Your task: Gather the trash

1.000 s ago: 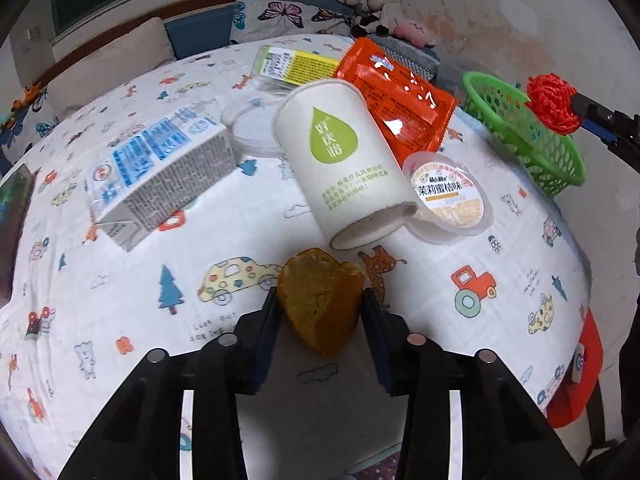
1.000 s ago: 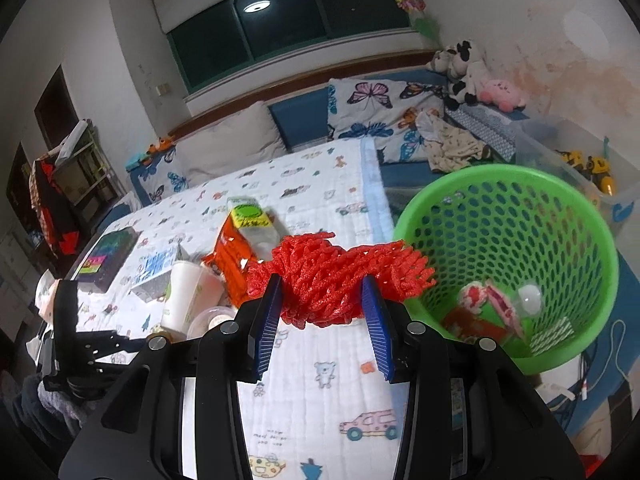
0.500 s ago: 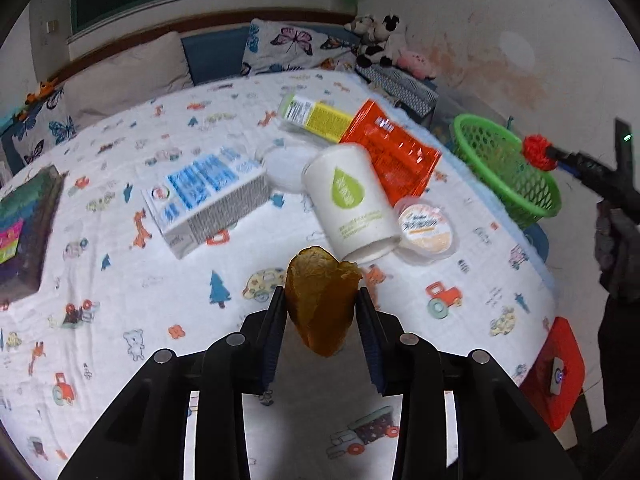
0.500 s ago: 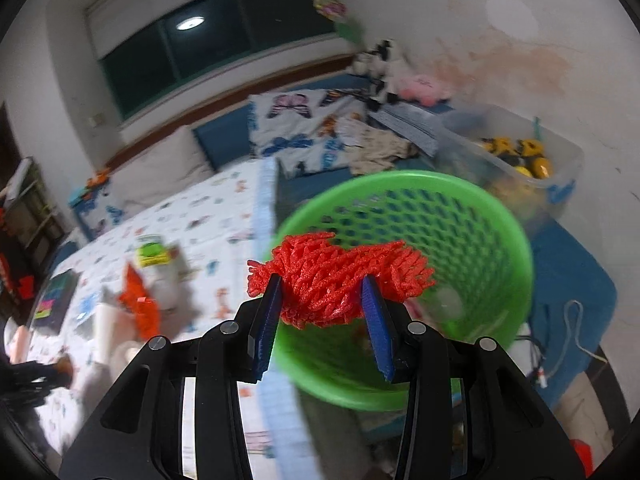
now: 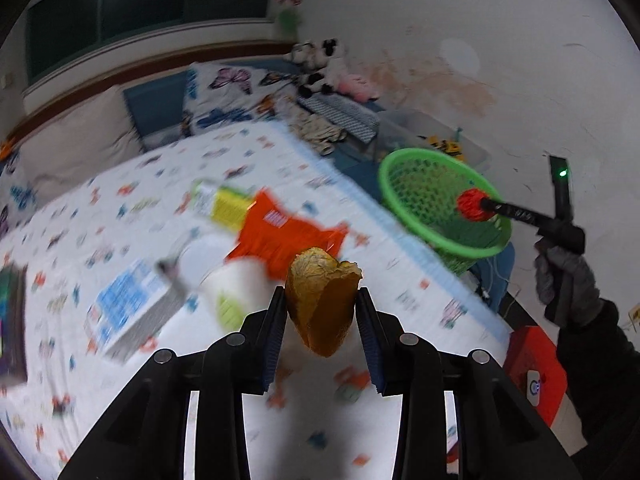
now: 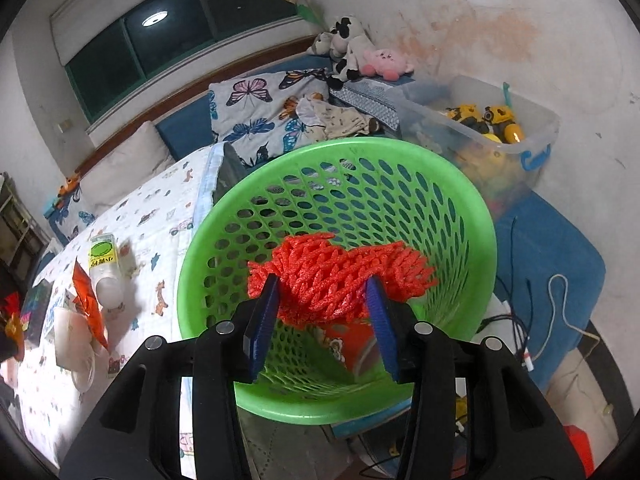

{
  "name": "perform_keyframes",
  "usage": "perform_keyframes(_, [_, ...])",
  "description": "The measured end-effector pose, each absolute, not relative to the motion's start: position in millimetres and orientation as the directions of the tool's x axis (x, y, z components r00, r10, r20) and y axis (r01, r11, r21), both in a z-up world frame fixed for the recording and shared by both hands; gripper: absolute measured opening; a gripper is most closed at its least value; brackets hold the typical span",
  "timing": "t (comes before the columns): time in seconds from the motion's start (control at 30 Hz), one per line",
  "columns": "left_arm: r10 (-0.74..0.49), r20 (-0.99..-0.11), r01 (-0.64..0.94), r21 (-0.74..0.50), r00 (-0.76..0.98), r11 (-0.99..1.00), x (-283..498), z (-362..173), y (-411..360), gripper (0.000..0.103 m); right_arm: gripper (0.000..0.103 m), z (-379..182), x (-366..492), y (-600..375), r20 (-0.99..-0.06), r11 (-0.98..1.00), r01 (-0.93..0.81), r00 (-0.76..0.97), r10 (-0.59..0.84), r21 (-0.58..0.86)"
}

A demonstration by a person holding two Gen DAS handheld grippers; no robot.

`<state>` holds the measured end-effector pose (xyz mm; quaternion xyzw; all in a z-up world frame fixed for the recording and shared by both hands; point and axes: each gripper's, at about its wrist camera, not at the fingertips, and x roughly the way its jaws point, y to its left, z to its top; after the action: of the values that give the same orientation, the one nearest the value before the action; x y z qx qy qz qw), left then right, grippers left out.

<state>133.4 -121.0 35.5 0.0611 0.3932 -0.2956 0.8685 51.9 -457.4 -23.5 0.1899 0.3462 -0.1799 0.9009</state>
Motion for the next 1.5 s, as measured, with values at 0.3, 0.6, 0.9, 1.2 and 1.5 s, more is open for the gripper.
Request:
perform_keyframes(0.3, [-0.51,-0.711,0.633,-0.117,0.484,0.765,162.3,52.4,-192.4,0.035,0.061,-25.5,60.5,-460.4,-0.675,0.866,0.435,0.719,-0.168,0.247])
perform_keyframes(0.6, [-0.548,-0.725,0.688,-0.142,0.417,0.711,185.0,51.1,-255.3,0.035,0.063,-13.9,47.7,-464.3,-0.649,0.866,0.426,0.741,-0.169,0.261])
perform_keyframes(0.9, [-0.548,-0.772,0.736,-0.159,0.323,0.658,200.2,27.8,-327.3,0.035,0.07,-5.6,17.8,-469.2,-0.632,0.848,0.456,0.748,-0.203,0.268])
perform_keyframes(1.2, [-0.52,-0.824,0.761,-0.184,0.227,0.623,207.0,-7.0,-388.5,0.035,0.071,-8.5,-7.0,-480.4,-0.625,0.814,0.493,0.749,-0.219,0.306])
perform_keyframes(1.5, [-0.515,-0.83,0.767,-0.184,0.214,0.615,207.9,-19.5,-408.5,0.063,0.071,-9.9,-16.7,-480.8,-0.622,0.807,0.498,0.752,-0.22,0.317])
